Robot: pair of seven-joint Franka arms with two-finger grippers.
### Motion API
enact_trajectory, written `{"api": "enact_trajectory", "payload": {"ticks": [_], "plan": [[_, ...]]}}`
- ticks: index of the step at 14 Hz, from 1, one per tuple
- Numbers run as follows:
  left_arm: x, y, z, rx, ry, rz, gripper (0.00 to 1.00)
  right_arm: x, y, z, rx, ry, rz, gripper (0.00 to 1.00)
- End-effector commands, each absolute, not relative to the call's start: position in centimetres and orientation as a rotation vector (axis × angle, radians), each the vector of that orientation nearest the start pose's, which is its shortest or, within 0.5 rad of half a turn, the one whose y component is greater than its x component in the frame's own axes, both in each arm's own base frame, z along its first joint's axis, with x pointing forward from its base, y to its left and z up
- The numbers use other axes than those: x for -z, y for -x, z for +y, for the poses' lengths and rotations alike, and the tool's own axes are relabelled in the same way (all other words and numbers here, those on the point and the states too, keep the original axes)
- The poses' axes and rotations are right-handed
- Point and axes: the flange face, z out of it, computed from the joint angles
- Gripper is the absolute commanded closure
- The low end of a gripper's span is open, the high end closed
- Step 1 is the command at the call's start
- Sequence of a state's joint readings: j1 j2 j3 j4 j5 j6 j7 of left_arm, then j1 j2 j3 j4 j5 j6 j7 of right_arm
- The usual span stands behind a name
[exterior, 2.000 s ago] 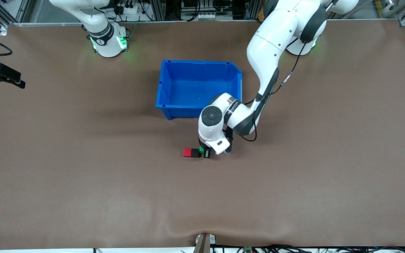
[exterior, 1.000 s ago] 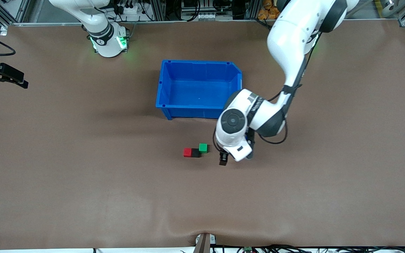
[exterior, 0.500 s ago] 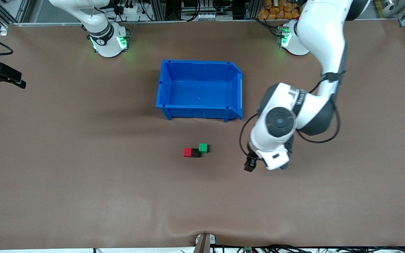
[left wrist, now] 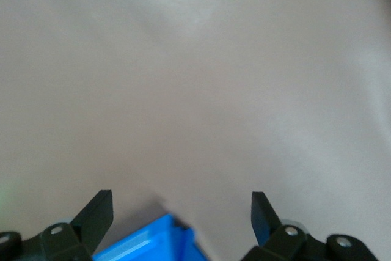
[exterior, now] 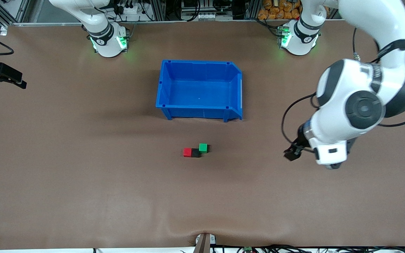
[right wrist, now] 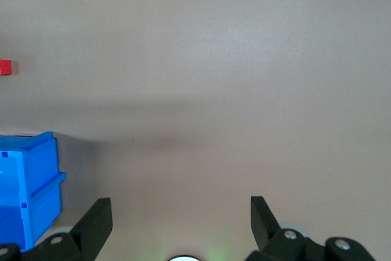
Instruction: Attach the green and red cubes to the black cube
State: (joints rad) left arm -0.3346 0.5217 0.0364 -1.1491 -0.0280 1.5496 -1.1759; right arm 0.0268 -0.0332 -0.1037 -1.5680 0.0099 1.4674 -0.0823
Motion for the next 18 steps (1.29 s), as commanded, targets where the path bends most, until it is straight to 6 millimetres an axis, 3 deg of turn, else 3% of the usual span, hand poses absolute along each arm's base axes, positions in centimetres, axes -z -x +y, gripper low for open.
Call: {"api": "enact_trajectory", "payload": {"ticks": [1,5,8,9,15,18], "plan": [[-52.0,-64.8,-17.1,-0.179,2.793,-1.213,0.0,-64.0,-53.3,-3.9,-0.092,3.136,0.003,0.0],[-55.3,-62.7,-10.2,-0.214,2.891,-0.986,0.0,-63.8,-53.6,-4.1,-0.09,3.129,0.011,0.0],[-57.2,-60.5,-6.1,-0.208,2.957,-0.785,0.0,-63.1,-53.9,-3.5,-0.126,3.142,-0.018,0.0],[-57.6,-59.7,-4.8,-0.216,2.97,-0.743,0.0,-63.2,-53.9,-4.2,-0.12,3.134,0.005,0.0],[-59.2,-54.3,-4.0,-0.219,3.005,-0.477,0.0,-63.9,-54.4,-4.7,-0.086,3.132,0.026,0.0],[-60.4,-52.0,-5.1,-0.195,3.016,-0.437,0.0,-63.8,-54.4,-4.7,-0.088,3.132,0.028,0.0]]}}
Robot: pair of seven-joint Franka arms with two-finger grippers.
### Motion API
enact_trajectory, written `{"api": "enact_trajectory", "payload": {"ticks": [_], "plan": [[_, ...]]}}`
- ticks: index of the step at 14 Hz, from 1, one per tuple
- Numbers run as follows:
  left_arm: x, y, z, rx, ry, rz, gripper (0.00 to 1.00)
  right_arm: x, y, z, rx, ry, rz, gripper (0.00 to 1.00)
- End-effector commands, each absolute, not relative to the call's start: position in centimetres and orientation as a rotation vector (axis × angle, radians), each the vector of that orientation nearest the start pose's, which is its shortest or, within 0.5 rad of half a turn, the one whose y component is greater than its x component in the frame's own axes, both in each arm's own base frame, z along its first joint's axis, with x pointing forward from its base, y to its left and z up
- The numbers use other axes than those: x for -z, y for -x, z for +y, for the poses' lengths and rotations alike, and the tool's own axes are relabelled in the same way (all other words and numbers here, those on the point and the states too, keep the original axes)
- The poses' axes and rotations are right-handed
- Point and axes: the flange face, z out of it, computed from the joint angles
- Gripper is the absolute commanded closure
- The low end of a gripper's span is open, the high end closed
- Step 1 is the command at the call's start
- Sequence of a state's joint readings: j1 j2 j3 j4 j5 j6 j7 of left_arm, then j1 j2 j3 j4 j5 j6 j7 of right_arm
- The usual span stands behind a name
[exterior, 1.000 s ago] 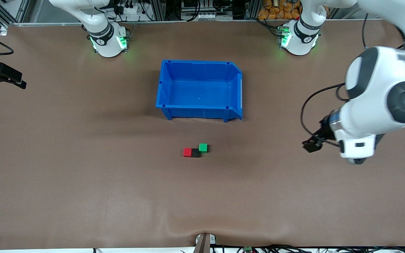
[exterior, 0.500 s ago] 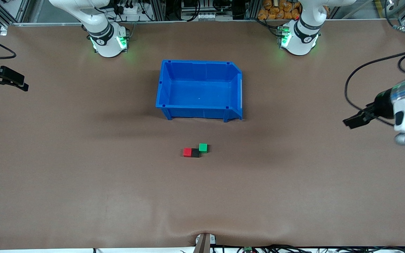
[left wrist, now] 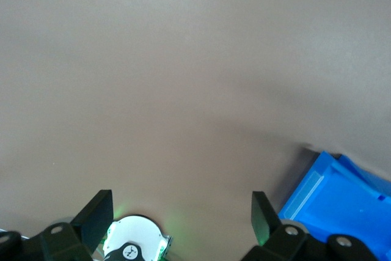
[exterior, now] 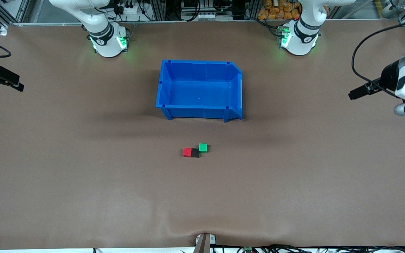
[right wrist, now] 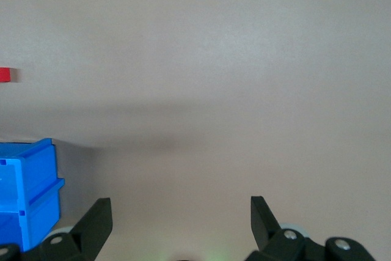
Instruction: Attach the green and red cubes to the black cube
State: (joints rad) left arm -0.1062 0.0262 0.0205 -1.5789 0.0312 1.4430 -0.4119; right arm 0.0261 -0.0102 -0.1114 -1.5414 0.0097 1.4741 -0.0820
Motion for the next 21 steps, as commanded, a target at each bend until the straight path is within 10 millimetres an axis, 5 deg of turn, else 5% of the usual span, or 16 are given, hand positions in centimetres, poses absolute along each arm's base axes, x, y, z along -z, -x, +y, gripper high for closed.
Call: {"api": "enact_trajectory", "payload": {"ticks": [1,10,13,21], "plan": [[-60.8,-51.2,-5.9,-0.182,3.019,-0.414,0.0,-63.9,-54.4,-4.7,-0.086,3.132,0.028,0.0],[-63.5,-49.2,-6.7,-0.048,3.041,-0.228,0.0,-63.2,-54.8,-4.0,-0.105,3.134,0.002,0.0],[-62.8,-48.6,-6.2,0.043,3.054,-0.097,0.0,-63.1,-54.9,-4.0,-0.105,3.133,0.002,0.0],[-64.3,-51.0,-6.2,0.115,3.076,-0.071,0.0,-63.0,-55.0,-4.1,-0.105,3.133,0.004,0.0]]}}
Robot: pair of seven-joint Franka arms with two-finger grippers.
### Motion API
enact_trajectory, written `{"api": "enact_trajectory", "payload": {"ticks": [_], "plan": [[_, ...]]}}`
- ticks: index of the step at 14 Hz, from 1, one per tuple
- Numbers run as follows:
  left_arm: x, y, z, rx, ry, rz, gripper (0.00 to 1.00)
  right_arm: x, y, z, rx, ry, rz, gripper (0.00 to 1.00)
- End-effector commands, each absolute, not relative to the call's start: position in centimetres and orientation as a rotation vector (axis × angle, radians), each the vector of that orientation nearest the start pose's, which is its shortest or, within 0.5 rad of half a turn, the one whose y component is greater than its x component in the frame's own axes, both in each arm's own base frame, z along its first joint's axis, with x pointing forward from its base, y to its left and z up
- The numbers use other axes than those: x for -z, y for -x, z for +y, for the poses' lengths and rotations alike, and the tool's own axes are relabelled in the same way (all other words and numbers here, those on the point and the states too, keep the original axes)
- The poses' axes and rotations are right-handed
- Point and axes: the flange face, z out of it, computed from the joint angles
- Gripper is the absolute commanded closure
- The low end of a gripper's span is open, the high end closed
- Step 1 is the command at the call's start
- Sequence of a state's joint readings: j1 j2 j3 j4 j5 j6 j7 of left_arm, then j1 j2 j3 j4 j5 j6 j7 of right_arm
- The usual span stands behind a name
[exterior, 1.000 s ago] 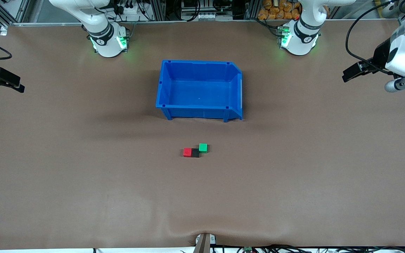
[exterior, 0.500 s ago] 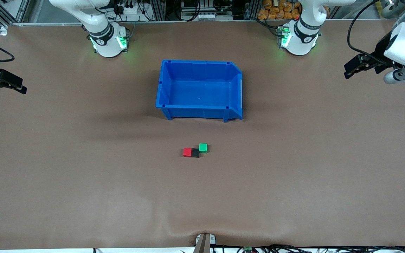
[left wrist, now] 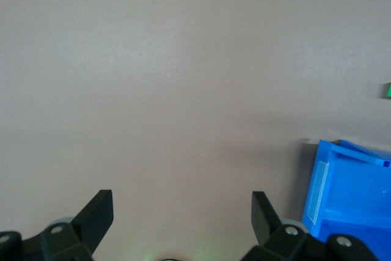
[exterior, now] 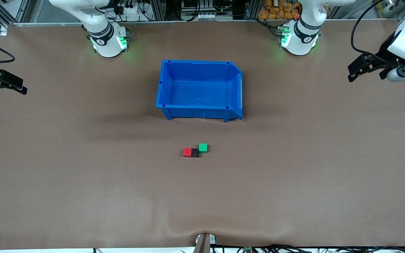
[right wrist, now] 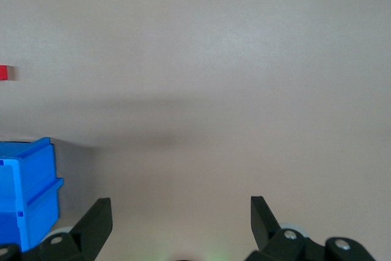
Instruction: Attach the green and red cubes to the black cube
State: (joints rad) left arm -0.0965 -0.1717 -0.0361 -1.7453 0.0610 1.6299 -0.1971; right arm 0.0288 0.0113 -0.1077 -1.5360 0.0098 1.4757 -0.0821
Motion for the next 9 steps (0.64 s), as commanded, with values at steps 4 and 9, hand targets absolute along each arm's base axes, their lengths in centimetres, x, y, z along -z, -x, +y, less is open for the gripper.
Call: {"api": "enact_trajectory", "payload": {"ticks": [4,9], "plan": [[-64.91,-51.07,-6.0,0.132,3.084,-0.079,0.0,-62.96,-55.01,-4.09,-0.107,3.133,0.004,0.0],[-64.93,-51.02,-6.08,0.123,3.109,-0.102,0.0,-63.01,-54.97,-4.33,-0.107,3.131,0.011,0.0]]}}
